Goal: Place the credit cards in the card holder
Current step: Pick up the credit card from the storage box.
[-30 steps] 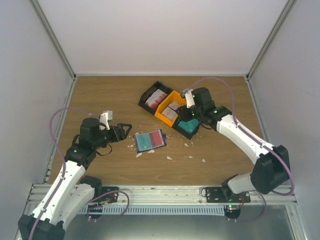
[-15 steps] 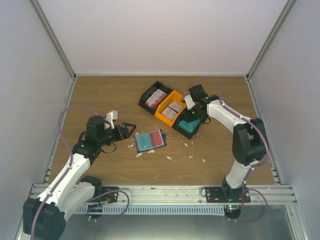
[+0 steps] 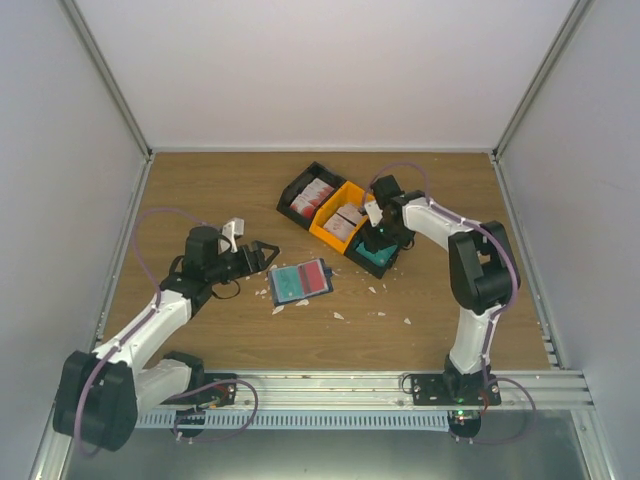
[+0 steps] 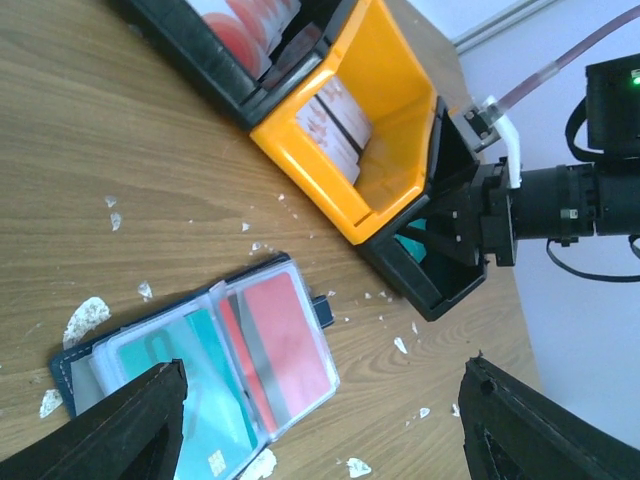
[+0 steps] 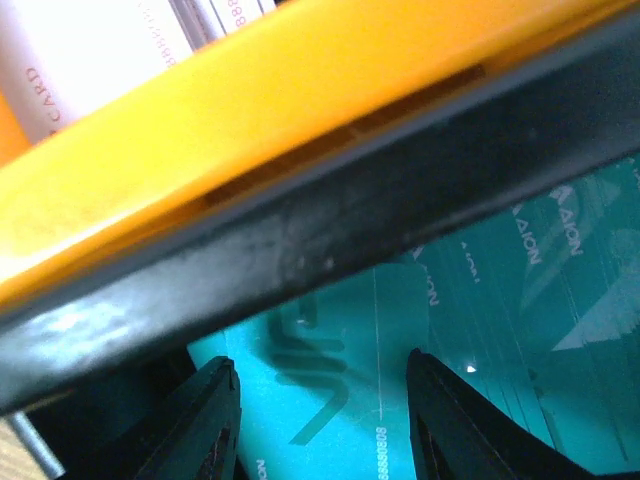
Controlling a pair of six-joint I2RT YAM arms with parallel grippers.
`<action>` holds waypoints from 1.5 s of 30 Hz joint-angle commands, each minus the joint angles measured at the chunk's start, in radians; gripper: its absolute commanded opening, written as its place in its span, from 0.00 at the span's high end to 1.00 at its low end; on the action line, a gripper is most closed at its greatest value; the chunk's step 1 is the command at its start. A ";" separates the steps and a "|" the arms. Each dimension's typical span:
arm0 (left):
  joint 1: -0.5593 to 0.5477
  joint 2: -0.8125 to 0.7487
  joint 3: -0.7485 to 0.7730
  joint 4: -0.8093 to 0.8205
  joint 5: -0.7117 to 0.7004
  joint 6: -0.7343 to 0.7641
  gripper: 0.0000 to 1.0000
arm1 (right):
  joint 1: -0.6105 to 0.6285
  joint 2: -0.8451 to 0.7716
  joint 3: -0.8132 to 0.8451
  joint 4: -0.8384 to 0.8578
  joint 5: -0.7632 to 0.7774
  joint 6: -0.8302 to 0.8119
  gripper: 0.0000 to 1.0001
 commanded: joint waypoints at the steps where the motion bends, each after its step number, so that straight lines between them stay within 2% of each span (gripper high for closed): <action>1: -0.003 0.038 0.019 0.084 0.017 0.018 0.25 | -0.006 0.049 0.028 -0.024 0.035 -0.023 0.52; 11: -0.003 0.073 0.024 0.089 0.017 0.024 0.25 | 0.005 0.079 0.026 -0.023 0.020 -0.037 0.50; 28: -0.009 0.133 0.021 0.124 0.053 0.001 0.25 | 0.006 0.011 -0.015 -0.026 -0.098 -0.037 0.63; 45: -0.029 0.170 0.025 0.134 0.048 0.000 0.26 | 0.027 -0.075 -0.060 -0.037 -0.155 -0.021 0.69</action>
